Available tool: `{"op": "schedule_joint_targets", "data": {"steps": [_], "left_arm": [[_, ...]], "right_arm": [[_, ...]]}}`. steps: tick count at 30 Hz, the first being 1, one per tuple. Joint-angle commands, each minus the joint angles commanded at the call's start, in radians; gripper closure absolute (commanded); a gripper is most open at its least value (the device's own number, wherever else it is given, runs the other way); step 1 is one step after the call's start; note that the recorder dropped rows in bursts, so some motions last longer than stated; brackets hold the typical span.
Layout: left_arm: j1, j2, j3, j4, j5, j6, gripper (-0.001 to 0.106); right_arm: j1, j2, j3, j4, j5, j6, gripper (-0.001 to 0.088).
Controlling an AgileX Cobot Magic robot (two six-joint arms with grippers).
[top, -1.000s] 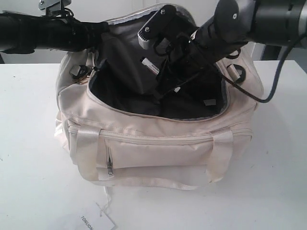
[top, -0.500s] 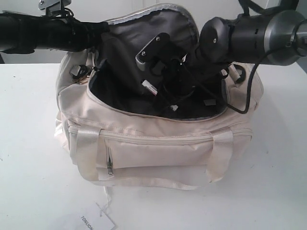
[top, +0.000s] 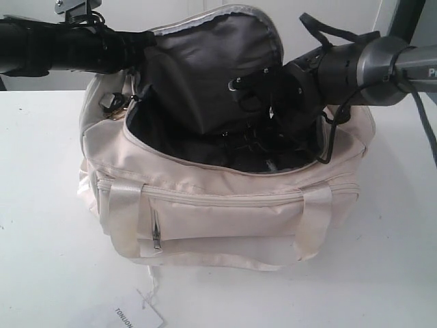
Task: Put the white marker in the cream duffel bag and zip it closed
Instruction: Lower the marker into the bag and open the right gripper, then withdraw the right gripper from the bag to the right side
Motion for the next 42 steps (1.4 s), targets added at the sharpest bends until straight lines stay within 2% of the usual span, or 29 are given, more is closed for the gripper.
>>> {"op": "schedule_joint_targets", "data": {"steps": [3,8,10,15,17,27,32,36,38,42], "left_arm": [[0.000,0.000,0.000,0.000,0.000,0.000,0.105],[0.000,0.000,0.000,0.000,0.000,0.000,0.105],[0.000,0.000,0.000,0.000,0.000,0.000,0.105],[0.000,0.000,0.000,0.000,0.000,0.000,0.105],[0.000,0.000,0.000,0.000,0.000,0.000,0.105],[0.000,0.000,0.000,0.000,0.000,0.000,0.105],[0.000,0.000,0.000,0.000,0.000,0.000,0.105],[0.000,0.000,0.000,0.000,0.000,0.000,0.105],[0.000,0.000,0.000,0.000,0.000,0.000,0.105],[0.000,0.000,0.000,0.000,0.000,0.000,0.105]], "right_arm": [[0.000,-0.002,-0.004,0.007,0.000,0.000,0.0562],[0.000,-0.122,-0.004,0.099,-0.009,-0.021,0.0566],[0.000,-0.172,-0.004,0.179,-0.003,-0.045,0.0626],[0.002,-0.232,-0.004,0.451,0.045,-0.327,0.0860],[0.002,-0.246,-0.004,0.504,0.100,-0.389,0.0868],[0.002,-0.359,0.000,0.509,0.333,-0.389,0.0868],[0.002,-0.383,0.001,0.511,0.500,-0.527,0.0868],[0.002,-0.403,0.008,0.508,0.554,-0.542,0.0868],[-0.014,-0.405,0.026,0.497,0.554,-0.538,0.0868],[-0.102,-0.409,0.047,0.497,0.545,-0.509,0.0868]]}}
